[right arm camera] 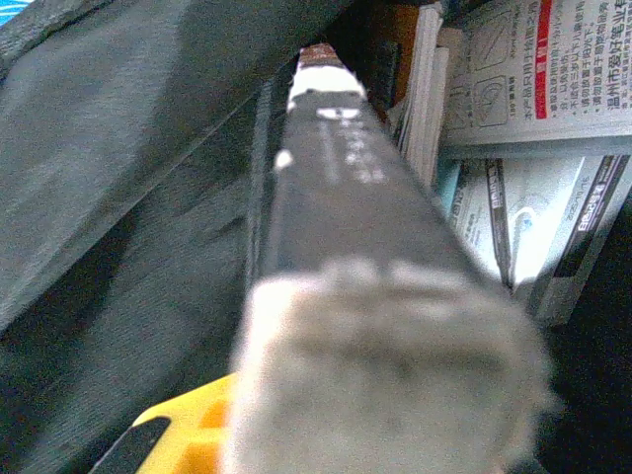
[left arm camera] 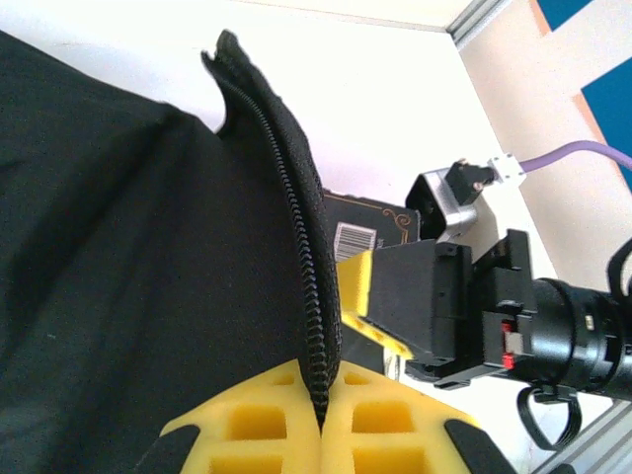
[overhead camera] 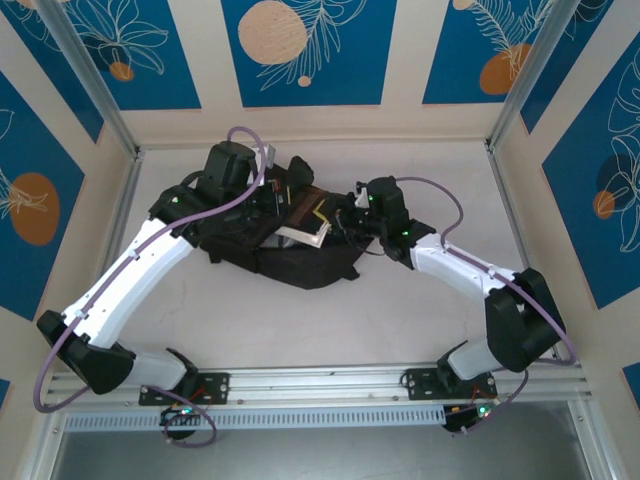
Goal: Pack the student bag
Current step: Place the book in the student bag.
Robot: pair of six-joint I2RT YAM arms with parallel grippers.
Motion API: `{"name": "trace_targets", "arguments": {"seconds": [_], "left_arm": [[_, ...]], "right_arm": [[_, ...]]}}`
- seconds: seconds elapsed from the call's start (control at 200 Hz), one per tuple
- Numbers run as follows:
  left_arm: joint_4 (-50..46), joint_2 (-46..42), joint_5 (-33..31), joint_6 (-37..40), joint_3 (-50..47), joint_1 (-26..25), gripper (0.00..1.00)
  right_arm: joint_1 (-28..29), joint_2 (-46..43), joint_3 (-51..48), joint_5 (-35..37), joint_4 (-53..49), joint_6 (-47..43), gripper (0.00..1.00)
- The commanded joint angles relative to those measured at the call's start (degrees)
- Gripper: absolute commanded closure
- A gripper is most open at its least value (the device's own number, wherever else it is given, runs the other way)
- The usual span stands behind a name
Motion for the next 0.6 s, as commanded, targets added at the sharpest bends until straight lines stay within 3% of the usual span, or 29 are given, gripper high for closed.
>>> {"name": "trace_targets", "arguments": {"seconds": [0.0, 0.33, 0.595], "left_arm": [[3.81, -4.23, -1.29, 2.01, 4.86, -0.09, 1.0], [5.36, -4.99, -4.23, 2.97, 7.39, 0.0, 1.0], [4.42, -1.12, 4.85, 0.15, 6.68, -0.12, 1.0]], "right_arm": [[0.43, 0.19, 0.99, 0.72, 3.51, -1.41, 1.0], [0.51, 1.48, -1.39, 2.82, 0.35, -4.04, 1.0], [2.67, 7.35, 3.43, 2.46, 5.08, -4.19, 1.0]]}}
